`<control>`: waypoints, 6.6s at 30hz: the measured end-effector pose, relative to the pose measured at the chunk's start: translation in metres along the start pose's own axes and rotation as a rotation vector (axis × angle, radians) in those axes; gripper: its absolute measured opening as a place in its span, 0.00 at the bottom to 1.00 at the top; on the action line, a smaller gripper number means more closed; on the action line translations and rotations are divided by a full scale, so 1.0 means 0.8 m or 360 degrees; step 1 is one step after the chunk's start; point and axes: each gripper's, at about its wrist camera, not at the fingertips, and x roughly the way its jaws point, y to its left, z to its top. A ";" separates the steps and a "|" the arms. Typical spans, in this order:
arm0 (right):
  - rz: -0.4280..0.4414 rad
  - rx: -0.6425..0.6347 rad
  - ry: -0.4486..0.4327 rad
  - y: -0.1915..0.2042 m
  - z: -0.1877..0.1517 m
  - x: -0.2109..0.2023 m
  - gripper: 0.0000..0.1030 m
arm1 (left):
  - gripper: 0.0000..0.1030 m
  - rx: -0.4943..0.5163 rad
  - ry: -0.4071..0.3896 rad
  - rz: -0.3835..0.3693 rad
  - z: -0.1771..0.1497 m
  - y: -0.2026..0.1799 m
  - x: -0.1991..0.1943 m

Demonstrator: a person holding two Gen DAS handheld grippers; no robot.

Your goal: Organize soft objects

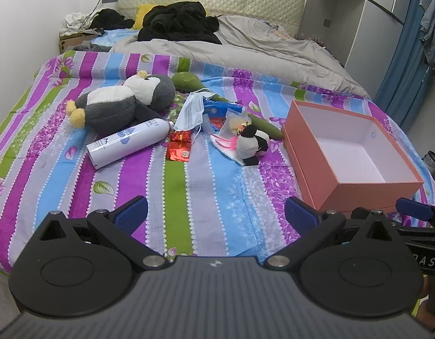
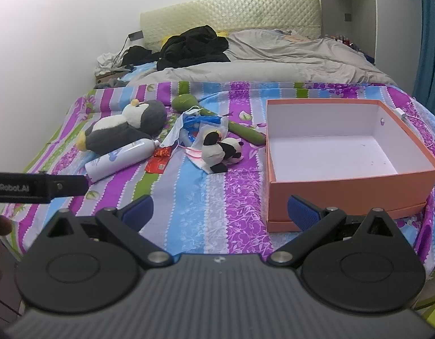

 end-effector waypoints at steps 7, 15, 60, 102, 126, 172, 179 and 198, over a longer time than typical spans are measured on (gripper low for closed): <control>-0.0015 0.0020 0.0022 -0.004 -0.002 0.013 1.00 | 1.00 -0.0027 0.0056 -0.0003 -0.001 0.008 0.025; -0.0004 0.0056 0.0056 -0.006 -0.002 0.038 1.00 | 1.00 -0.0036 0.0094 0.0042 0.010 0.020 0.055; 0.0116 -0.0048 0.0156 0.038 0.022 0.142 1.00 | 1.00 -0.0130 0.0153 0.0124 0.021 0.087 0.169; 0.0006 0.0113 0.0191 -0.001 0.066 0.390 0.74 | 1.00 -0.0006 0.0130 0.0202 0.086 0.099 0.440; 0.0023 0.0106 0.0224 -0.002 0.064 0.395 0.67 | 0.59 -0.0012 0.0027 0.0159 0.089 0.092 0.498; -0.0007 0.0090 0.0454 0.037 -0.005 0.243 0.70 | 0.64 -0.0423 0.0094 -0.0093 -0.031 0.130 0.326; 0.0003 -0.0001 0.0442 0.058 -0.009 0.264 0.71 | 0.63 -0.0327 0.0038 -0.0076 -0.036 0.117 0.331; 0.0022 -0.0016 0.0478 0.068 -0.020 0.277 0.64 | 0.59 -0.0177 -0.0053 -0.0015 -0.046 0.103 0.317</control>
